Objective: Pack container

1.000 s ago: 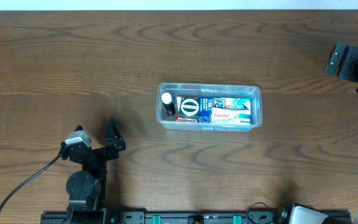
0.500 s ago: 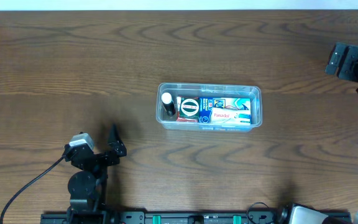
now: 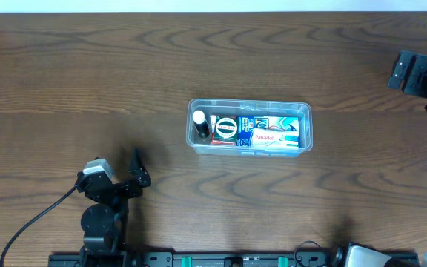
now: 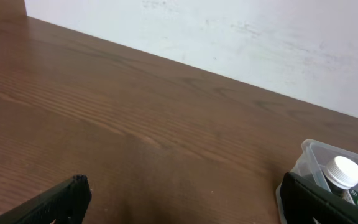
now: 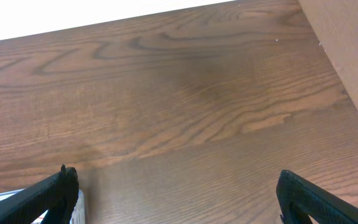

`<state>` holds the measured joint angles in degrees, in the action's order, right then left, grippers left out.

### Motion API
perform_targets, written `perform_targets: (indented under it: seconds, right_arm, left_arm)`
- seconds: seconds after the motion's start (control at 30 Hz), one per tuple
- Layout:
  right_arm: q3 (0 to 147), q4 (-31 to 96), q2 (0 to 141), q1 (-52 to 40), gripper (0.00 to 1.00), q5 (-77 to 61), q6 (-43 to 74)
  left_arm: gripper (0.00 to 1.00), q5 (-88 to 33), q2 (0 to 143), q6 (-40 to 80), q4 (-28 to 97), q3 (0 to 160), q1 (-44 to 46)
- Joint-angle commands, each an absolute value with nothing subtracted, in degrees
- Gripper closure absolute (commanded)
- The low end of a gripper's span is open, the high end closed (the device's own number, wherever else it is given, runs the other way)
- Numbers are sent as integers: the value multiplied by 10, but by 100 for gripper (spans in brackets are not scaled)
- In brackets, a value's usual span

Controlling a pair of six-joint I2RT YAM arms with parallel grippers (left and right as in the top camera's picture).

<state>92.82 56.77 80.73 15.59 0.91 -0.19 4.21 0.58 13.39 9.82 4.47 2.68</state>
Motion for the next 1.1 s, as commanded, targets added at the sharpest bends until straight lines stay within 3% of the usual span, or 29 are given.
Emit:
perform_targets:
  seconds: [0.0,0.77,1.07]
  right_arm:
    - [929,568,808,159,1,11,8]
    - [929,568,802,152,1,11,8]
    - [883,558,659,52,1,31,-15]
  left_arm:
    - [2,36,2,123,121,36,24]
    - [2,36,2,123,121,36,24]
    - [2,36,2,123,121,36,24]
